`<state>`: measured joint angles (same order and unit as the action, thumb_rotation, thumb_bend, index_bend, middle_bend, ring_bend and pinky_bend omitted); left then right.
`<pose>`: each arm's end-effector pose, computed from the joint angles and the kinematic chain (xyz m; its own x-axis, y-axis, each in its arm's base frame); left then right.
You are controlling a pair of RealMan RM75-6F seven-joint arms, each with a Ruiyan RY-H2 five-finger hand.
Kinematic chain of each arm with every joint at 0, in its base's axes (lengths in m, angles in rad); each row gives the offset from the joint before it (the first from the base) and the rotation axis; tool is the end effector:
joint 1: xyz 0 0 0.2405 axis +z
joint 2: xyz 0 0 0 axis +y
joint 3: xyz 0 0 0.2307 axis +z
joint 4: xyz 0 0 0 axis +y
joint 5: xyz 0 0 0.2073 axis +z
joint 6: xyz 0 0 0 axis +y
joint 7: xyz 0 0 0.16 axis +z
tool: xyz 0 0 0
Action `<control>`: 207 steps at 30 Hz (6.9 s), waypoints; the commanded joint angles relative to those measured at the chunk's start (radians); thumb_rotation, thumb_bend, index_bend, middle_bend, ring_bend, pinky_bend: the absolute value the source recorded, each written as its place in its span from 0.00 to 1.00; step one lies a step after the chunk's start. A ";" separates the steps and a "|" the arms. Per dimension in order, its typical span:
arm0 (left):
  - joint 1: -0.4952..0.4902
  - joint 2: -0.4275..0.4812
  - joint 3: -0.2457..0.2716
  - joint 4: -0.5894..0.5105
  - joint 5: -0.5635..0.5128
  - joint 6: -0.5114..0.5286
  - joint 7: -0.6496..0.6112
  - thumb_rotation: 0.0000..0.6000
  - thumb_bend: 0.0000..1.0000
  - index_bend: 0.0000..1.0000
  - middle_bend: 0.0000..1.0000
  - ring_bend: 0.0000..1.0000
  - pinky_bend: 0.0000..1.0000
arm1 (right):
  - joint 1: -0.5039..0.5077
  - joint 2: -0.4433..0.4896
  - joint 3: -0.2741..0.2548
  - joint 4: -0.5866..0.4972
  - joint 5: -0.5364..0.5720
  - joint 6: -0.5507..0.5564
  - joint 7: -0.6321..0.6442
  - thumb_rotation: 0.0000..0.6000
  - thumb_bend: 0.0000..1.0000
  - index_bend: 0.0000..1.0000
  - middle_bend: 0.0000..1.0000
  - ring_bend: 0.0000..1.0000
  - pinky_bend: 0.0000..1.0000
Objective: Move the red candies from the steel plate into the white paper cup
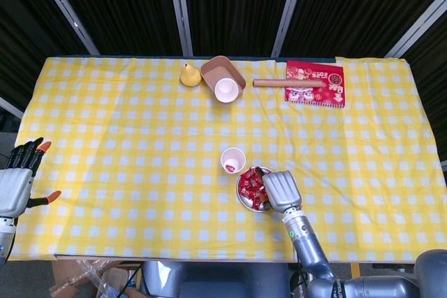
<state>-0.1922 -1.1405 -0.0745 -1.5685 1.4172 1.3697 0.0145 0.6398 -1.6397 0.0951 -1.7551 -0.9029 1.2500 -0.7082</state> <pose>-0.2877 0.2315 0.1407 0.4178 0.0472 0.9073 0.9086 -0.0231 -0.4171 -0.1204 -0.2695 -0.0360 0.4409 -0.3134 0.8411 -0.8949 -0.2259 0.3849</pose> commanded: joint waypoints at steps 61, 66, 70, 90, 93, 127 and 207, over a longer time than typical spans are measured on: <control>-0.002 0.006 -0.002 -0.012 -0.017 -0.014 0.001 1.00 0.00 0.00 0.00 0.00 0.00 | 0.003 0.063 0.132 -0.069 -0.097 -0.022 0.100 1.00 0.59 0.64 0.85 0.92 0.95; -0.003 0.008 -0.001 -0.012 -0.017 -0.018 -0.003 1.00 0.00 0.00 0.00 0.00 0.00 | 0.054 0.056 0.197 -0.099 -0.046 -0.038 0.065 1.00 0.59 0.64 0.85 0.92 0.95; -0.004 0.010 -0.001 -0.011 -0.020 -0.023 -0.006 1.00 0.00 0.00 0.00 0.00 0.00 | 0.109 0.027 0.238 -0.078 0.005 -0.054 0.025 1.00 0.59 0.64 0.85 0.92 0.95; -0.009 0.019 -0.005 -0.016 -0.041 -0.046 -0.030 1.00 0.00 0.00 0.00 0.00 0.00 | 0.229 -0.134 0.229 0.188 0.137 -0.112 0.009 1.00 0.59 0.53 0.85 0.92 0.95; -0.010 0.020 -0.005 -0.017 -0.041 -0.048 -0.032 1.00 0.00 0.00 0.00 0.00 0.00 | 0.230 -0.135 0.228 0.188 0.129 -0.103 0.014 1.00 0.59 0.47 0.85 0.92 0.95; 0.003 0.004 -0.005 -0.011 -0.019 -0.002 -0.006 1.00 0.00 0.00 0.00 0.00 0.00 | 0.008 0.053 -0.046 -0.113 0.017 0.073 -0.034 1.00 0.41 0.38 0.85 0.92 0.95; -0.001 0.009 -0.005 -0.009 -0.021 -0.016 -0.015 1.00 0.00 0.00 0.00 0.00 0.00 | 0.067 0.046 0.195 -0.150 0.019 -0.025 -0.027 1.00 0.50 0.54 0.85 0.92 0.95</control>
<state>-0.1925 -1.1323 -0.0792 -1.5778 1.3967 1.3539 -0.0004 0.6911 -1.5846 0.2796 -1.9047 -0.8973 1.2325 -0.7238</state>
